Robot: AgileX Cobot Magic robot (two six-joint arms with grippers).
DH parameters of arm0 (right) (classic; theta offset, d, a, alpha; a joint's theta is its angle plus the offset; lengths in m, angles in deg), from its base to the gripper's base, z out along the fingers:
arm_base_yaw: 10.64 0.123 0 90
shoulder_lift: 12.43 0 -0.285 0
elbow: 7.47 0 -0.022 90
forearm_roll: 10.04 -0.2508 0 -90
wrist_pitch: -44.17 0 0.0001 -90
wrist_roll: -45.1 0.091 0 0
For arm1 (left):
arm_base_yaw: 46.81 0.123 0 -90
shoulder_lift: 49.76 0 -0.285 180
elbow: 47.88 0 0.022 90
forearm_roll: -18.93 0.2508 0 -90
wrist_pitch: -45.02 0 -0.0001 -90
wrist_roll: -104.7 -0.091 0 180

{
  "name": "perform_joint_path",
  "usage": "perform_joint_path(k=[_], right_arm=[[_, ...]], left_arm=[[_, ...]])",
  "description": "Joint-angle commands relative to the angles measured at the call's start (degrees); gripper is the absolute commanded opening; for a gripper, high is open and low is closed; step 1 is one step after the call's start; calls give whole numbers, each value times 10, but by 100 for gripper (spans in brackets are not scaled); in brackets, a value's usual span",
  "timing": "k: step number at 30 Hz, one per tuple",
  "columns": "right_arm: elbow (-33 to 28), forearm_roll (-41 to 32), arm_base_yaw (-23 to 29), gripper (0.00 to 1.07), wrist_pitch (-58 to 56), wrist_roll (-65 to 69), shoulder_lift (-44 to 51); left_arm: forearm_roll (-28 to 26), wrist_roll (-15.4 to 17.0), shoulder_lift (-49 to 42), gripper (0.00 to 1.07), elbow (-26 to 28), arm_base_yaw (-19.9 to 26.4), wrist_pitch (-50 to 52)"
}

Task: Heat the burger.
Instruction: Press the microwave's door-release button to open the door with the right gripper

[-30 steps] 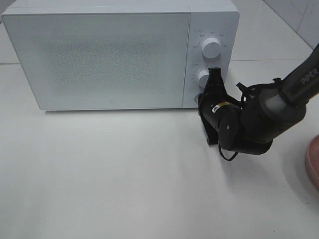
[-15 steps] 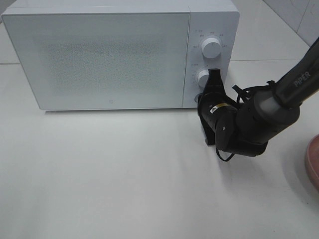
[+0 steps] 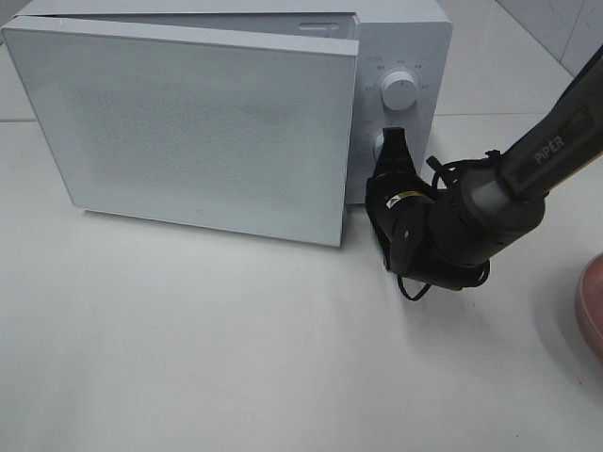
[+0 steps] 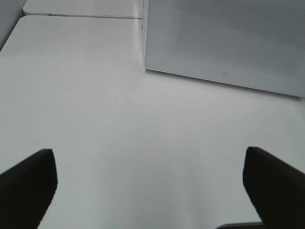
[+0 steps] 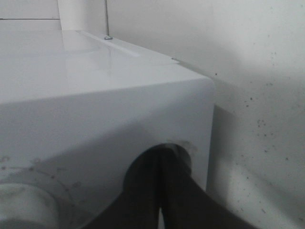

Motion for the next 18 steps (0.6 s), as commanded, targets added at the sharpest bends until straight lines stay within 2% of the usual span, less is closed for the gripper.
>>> perform_joint_path(k=[1, 14, 18], right_arm=[[58, 40, -26, 0, 140, -18, 3], [57, 36, -26, 0, 107, -17, 9], [37, 34, -26, 0, 86, -18, 22]], left_arm=[[-2, 3, -10, 98, -2, 2, 9], [-2, 3, -10, 98, -2, 2, 9], [-2, 3, -10, 98, -2, 2, 9]])
